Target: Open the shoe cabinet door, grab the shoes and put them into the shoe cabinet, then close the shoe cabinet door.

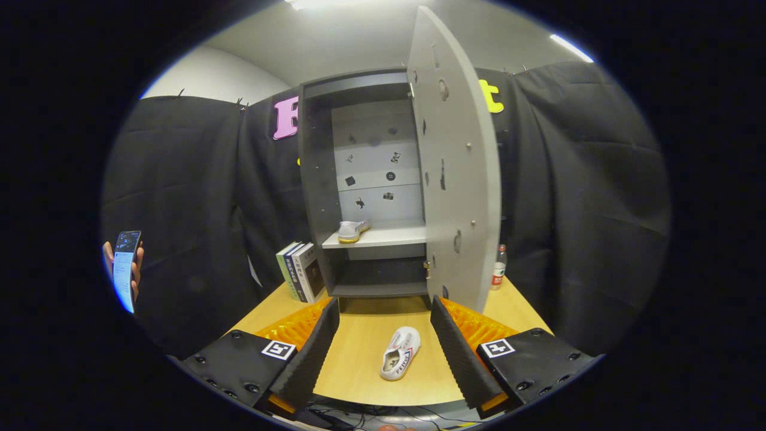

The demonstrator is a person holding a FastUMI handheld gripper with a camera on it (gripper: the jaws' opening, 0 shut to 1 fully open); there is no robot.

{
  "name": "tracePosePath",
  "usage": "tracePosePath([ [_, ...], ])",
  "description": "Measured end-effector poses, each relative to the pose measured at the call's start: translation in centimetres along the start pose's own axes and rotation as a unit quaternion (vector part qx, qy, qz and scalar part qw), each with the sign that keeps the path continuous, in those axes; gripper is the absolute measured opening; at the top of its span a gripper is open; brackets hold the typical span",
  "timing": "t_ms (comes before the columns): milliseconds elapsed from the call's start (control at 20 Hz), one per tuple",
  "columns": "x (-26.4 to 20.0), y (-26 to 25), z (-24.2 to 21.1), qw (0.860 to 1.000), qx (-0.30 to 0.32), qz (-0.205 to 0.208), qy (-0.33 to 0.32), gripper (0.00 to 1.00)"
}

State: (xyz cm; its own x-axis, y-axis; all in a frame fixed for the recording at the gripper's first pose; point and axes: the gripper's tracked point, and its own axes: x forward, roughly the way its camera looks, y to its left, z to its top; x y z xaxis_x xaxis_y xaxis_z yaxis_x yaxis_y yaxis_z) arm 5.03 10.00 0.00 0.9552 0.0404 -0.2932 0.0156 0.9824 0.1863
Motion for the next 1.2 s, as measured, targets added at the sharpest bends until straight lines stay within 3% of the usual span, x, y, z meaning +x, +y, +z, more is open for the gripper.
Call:
tracePosePath([
  [450, 3.6, 2.7, -6.6, 0.994, 0.0, 0.036, 0.103, 0.97],
  [800, 3.8, 1.1, -13.9, 0.972, 0.023, 0.001, 0.232, 0.97],
  [1200, 6.2, 1.0, -18.5, 0.954, 0.018, -0.003, 0.299, 0.97],
])
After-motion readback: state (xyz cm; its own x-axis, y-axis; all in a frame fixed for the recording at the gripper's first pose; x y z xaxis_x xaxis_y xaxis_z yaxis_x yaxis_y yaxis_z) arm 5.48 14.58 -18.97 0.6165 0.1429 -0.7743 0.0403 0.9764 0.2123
